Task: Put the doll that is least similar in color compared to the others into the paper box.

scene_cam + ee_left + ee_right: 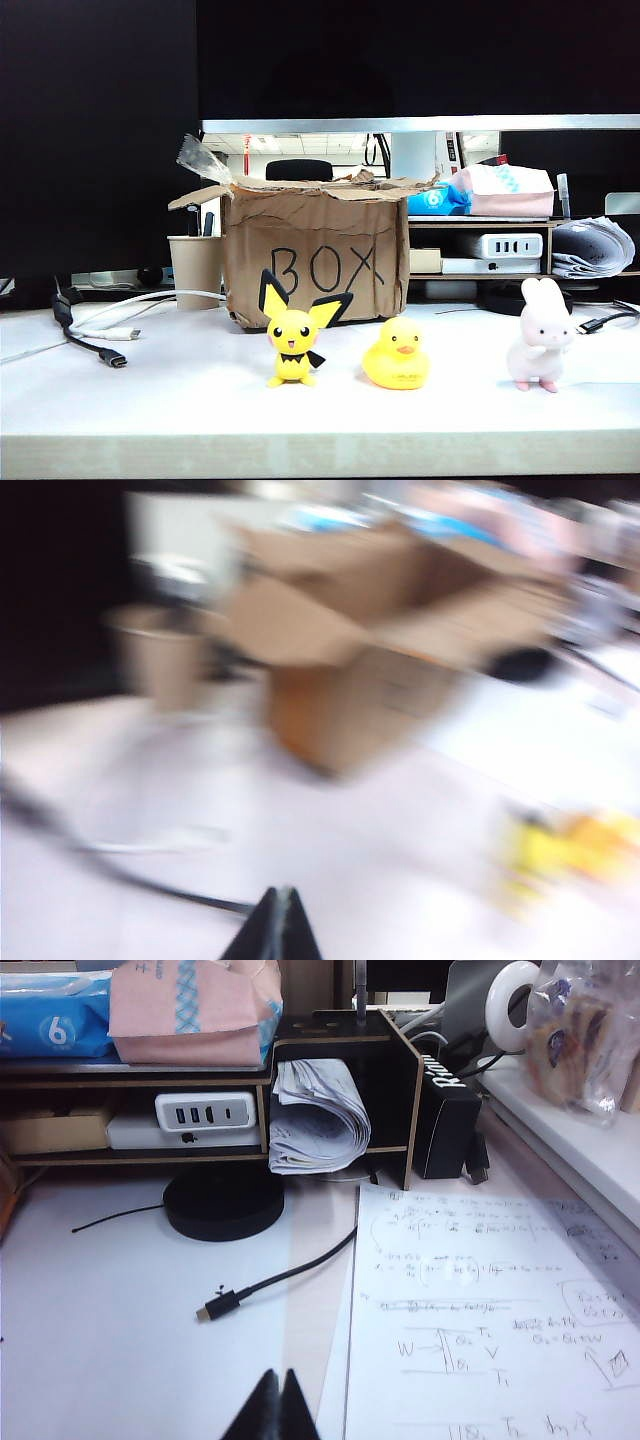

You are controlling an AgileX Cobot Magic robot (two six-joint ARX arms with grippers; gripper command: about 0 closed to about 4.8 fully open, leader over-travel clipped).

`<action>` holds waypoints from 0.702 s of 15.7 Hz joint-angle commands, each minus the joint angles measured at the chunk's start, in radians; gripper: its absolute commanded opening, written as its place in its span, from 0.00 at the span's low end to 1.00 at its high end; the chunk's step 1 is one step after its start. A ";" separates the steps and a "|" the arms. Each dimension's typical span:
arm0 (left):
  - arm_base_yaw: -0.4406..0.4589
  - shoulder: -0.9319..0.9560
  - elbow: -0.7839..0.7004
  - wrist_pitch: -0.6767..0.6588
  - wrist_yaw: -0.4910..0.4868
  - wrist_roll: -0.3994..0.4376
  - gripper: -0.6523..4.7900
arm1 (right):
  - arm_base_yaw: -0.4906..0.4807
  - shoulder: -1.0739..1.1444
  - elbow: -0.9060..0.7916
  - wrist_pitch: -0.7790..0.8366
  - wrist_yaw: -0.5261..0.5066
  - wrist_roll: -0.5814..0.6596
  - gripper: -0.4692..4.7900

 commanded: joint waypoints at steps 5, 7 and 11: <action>-0.333 0.000 0.001 -0.117 0.008 0.000 0.11 | 0.001 0.000 -0.003 0.089 -0.002 0.009 0.08; -0.338 0.000 0.001 -0.117 0.008 0.000 0.11 | 0.001 0.000 -0.003 0.090 -0.038 0.117 0.08; -0.336 0.000 0.001 -0.118 0.008 0.000 0.11 | 0.001 0.000 0.000 0.058 -0.282 0.397 0.08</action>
